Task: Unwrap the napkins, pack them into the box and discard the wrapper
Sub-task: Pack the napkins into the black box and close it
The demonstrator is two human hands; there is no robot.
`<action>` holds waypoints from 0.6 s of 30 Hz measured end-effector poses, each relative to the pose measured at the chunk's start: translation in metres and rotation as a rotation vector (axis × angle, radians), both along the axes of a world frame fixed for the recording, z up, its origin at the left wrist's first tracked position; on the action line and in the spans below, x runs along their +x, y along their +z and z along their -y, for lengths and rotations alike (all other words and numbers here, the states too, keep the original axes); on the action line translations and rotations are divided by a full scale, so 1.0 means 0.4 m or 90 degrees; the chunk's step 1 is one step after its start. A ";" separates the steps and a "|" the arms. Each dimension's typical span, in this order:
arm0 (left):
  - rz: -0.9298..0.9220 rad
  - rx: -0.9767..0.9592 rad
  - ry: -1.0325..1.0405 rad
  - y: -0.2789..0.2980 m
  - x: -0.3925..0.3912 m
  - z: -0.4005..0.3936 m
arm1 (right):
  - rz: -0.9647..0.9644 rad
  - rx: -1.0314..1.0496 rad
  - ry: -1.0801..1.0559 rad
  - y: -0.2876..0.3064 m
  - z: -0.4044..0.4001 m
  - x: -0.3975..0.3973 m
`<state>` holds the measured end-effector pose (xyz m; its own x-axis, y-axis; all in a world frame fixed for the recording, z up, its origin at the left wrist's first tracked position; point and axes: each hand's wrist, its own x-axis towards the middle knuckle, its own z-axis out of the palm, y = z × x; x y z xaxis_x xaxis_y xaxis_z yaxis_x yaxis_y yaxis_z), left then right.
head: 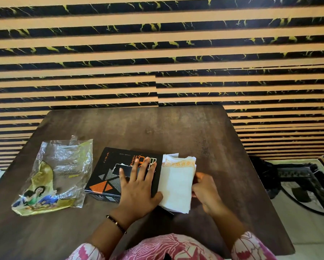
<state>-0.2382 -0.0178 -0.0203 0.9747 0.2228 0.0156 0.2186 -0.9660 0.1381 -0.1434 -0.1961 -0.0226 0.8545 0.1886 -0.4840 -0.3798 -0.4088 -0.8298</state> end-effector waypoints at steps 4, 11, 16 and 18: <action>0.004 -0.010 0.007 -0.002 -0.003 -0.002 | -0.065 0.039 -0.011 0.017 0.004 0.008; -0.002 -0.009 0.010 0.004 -0.003 0.000 | 0.430 -0.126 0.064 0.028 0.034 -0.014; -0.007 0.013 -0.001 0.005 -0.009 0.002 | 0.726 -0.297 0.536 -0.020 -0.052 -0.007; -0.001 0.027 -0.005 0.005 -0.012 0.006 | 0.690 -0.324 0.596 -0.032 -0.076 0.008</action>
